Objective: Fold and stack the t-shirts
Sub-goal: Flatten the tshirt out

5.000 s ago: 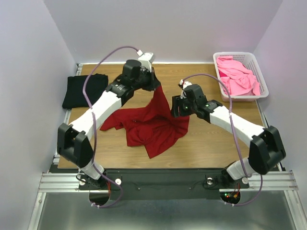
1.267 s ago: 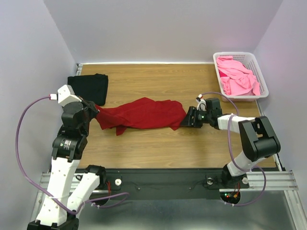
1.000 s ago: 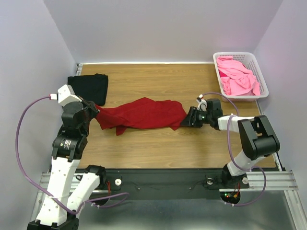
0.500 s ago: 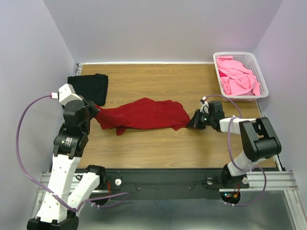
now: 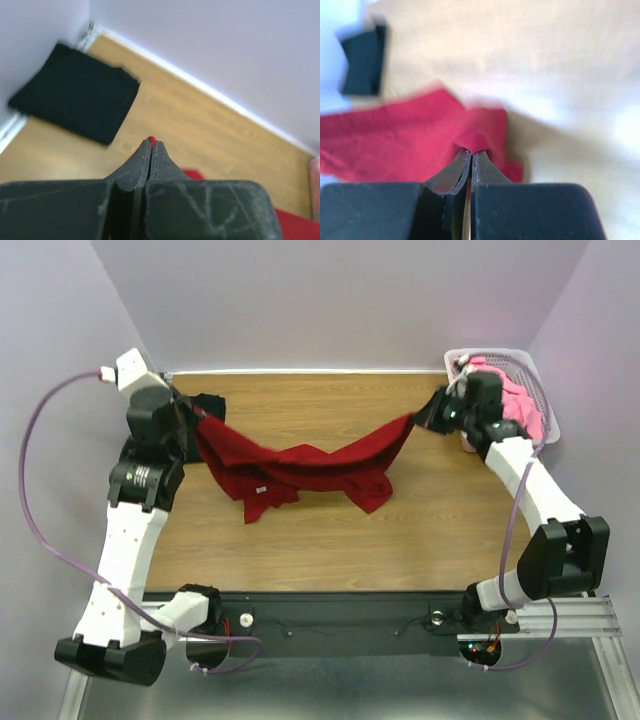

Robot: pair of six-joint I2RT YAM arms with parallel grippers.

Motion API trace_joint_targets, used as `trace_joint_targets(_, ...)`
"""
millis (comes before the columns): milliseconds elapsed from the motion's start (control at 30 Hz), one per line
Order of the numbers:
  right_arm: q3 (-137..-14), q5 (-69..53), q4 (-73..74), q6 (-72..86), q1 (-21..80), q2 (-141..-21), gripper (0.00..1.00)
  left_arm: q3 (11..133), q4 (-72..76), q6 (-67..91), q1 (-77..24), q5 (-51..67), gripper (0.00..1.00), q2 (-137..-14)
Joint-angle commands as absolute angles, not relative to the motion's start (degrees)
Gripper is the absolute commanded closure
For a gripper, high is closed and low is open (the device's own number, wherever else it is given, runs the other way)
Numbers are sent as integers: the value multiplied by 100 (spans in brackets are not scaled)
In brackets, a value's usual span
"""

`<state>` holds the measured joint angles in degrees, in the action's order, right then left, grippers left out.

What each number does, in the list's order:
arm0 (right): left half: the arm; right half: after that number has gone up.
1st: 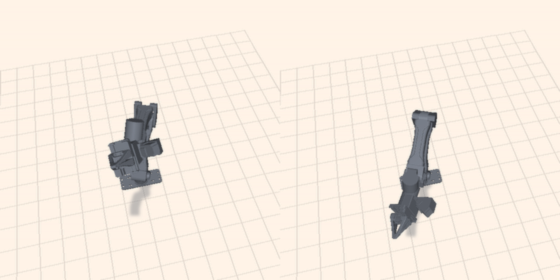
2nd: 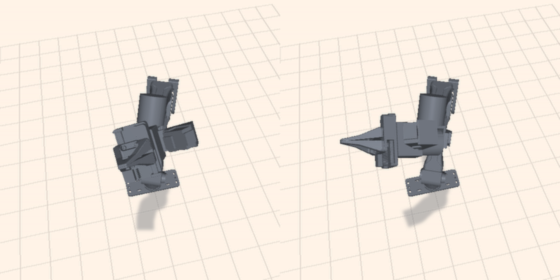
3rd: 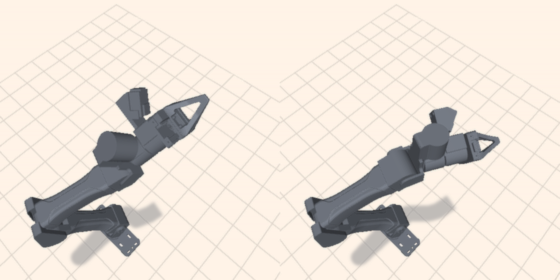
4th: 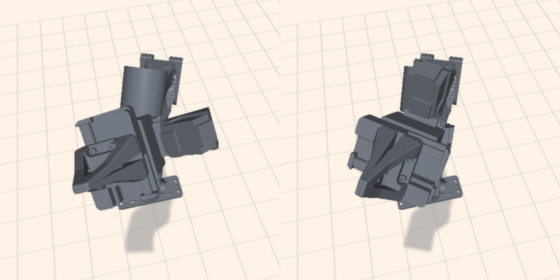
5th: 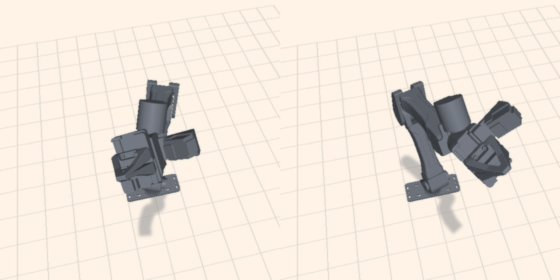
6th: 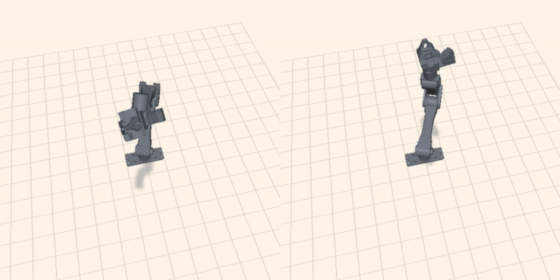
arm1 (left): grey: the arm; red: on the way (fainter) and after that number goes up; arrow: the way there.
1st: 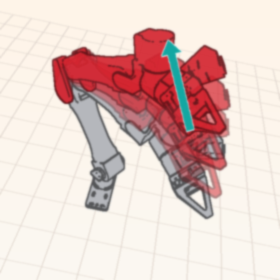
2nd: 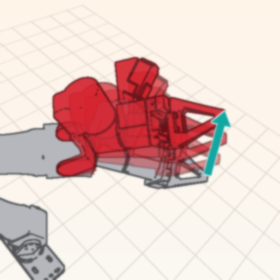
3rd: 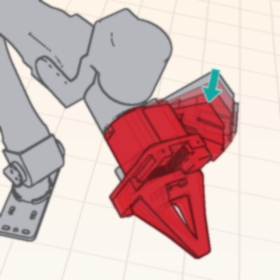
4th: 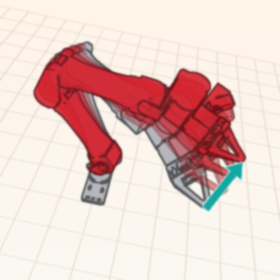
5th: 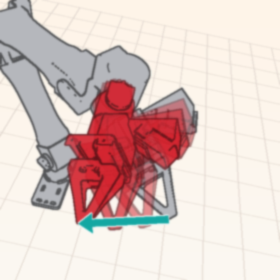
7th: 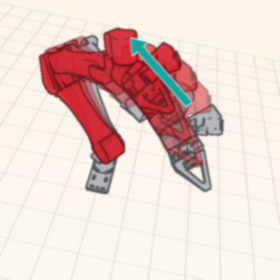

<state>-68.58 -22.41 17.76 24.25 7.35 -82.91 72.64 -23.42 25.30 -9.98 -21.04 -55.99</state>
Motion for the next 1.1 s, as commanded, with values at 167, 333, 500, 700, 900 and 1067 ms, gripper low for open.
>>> trace_joint_targets(167,-10104,-1732,2874,2391,141,-8710,99,11367,-1714,1688,-949,-2013,100,-7468)
trace_joint_targets(333,-11353,-1232,2865,2066,141,-8728,99,12679,-1565,1530,-958,-1706,100,-7901)
trace_joint_targets(500,-11663,-932,2830,1653,132,-8412,100,12973,-1284,1336,-949,-1521,100,-7744)
trace_joint_targets(700,-11392,-765,2716,1328,141,-7736,99,12771,-1169,1117,-949,-1187,100,-7235)
trace_joint_targets(900,-11320,-650,2707,1248,132,-7216,99,12867,-1248,1142,-958,-950,100,-6900)
trace_joint_targets(1067,-11522,-703,2698,1196,141,-7128,99,13096,-1275,1274,-949,-616,100,-6882)
